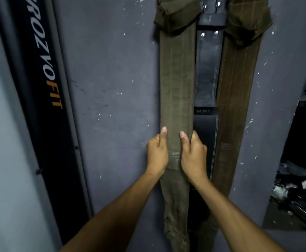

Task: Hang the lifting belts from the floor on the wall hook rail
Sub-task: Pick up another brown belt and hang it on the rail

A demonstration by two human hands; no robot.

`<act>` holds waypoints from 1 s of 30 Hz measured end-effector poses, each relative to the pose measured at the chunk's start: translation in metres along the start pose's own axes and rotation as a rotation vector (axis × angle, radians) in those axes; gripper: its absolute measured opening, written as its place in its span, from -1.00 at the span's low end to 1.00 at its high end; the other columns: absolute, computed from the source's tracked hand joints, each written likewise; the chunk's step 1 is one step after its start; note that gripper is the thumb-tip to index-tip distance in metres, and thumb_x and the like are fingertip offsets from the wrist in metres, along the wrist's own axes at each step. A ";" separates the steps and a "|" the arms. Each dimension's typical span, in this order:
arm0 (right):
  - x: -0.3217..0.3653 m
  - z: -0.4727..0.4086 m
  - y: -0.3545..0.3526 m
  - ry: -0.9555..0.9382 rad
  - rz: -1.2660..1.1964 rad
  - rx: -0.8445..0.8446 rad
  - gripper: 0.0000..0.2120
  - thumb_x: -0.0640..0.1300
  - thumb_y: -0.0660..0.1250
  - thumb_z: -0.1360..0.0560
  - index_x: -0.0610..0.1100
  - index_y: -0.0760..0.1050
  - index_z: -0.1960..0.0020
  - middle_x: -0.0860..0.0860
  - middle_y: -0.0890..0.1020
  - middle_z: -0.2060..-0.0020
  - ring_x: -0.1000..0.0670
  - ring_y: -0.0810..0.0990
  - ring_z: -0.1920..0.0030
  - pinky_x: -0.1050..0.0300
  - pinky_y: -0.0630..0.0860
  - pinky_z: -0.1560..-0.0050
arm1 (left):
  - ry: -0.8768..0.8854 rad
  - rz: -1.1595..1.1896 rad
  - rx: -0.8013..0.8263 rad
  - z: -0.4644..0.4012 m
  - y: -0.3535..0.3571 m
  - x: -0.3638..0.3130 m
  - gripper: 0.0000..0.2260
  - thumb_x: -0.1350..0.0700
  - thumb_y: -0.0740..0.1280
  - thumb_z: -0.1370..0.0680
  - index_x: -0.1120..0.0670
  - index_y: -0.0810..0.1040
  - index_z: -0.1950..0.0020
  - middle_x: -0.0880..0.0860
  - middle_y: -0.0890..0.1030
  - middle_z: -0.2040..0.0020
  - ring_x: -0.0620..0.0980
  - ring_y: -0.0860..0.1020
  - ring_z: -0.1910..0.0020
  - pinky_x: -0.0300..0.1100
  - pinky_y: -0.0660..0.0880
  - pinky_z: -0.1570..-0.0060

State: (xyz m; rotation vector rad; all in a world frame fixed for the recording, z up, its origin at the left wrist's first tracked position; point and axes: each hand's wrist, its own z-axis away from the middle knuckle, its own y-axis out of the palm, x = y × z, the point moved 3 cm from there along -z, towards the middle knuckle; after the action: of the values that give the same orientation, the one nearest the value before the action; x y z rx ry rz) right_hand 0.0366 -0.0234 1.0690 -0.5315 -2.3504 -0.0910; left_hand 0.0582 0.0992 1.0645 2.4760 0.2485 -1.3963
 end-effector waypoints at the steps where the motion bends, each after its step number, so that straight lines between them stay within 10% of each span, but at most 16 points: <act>1: 0.002 -0.001 0.000 0.011 -0.039 0.007 -0.69 0.08 0.24 -0.70 -0.14 0.59 -0.15 0.20 0.69 0.15 0.23 0.70 0.12 0.31 0.59 0.11 | 0.006 0.009 0.007 -0.001 0.000 -0.003 -0.48 -0.19 0.20 -0.67 0.20 0.71 0.08 0.13 0.77 0.16 0.16 0.75 0.07 0.13 0.68 0.00; 7: -0.037 0.076 -0.003 0.184 -0.161 0.132 -0.84 0.16 0.30 -0.64 0.20 0.64 -0.11 0.22 0.76 0.03 0.15 0.75 -0.04 0.20 0.67 -0.06 | -0.119 0.054 0.236 0.070 -0.029 0.065 -0.50 -0.35 0.26 -0.58 0.03 0.72 -0.12 0.02 0.79 0.01 -0.03 0.76 -0.03 -0.15 0.69 0.01; 17: -0.046 0.158 -0.019 0.337 -0.209 0.277 -0.70 0.18 0.37 -0.57 0.08 0.64 -0.23 0.14 0.77 -0.08 0.11 0.74 -0.13 0.08 0.65 -0.20 | -0.238 -0.055 0.378 0.152 -0.074 0.101 -0.54 -0.39 0.31 -0.55 -0.10 0.70 -0.21 -0.03 0.78 -0.09 -0.05 0.74 -0.12 -0.08 0.66 -0.14; 22: -0.048 0.194 -0.035 0.263 0.021 0.275 -0.80 0.03 0.39 -0.64 0.00 0.66 -0.20 0.54 0.65 0.10 0.35 0.68 -0.01 0.50 0.54 0.04 | -0.300 -0.283 0.314 0.209 -0.102 0.119 -0.47 -0.35 0.26 -0.54 0.07 0.75 -0.02 -0.02 0.80 0.09 -0.09 0.76 0.03 0.00 0.67 -0.15; 26: -0.039 0.215 -0.057 0.325 0.003 0.392 -0.83 0.10 0.39 -0.61 0.16 0.63 -0.18 0.48 0.68 0.05 0.38 0.67 -0.03 0.51 0.52 0.02 | -0.363 -0.260 0.310 0.240 -0.101 0.103 -0.54 -0.30 0.28 -0.57 0.05 0.74 -0.04 -0.05 0.79 0.06 -0.08 0.76 0.01 -0.18 0.67 -0.03; 30: -0.047 0.240 -0.081 0.346 0.115 0.527 -0.71 0.05 0.44 -0.59 -0.14 0.67 -0.18 0.10 0.77 0.00 0.13 0.74 -0.02 -0.01 0.67 -0.13 | -0.291 -0.395 0.341 0.272 -0.110 0.090 -0.70 -0.16 0.28 -0.64 0.00 0.70 -0.04 -0.09 0.78 0.07 -0.17 0.73 0.01 -0.27 0.64 0.02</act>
State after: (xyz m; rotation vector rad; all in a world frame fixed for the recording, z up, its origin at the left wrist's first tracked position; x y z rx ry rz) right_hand -0.1172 -0.0628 0.8665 -0.3514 -1.8966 0.4436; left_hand -0.1462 0.1146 0.8364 2.5281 0.4912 -2.0941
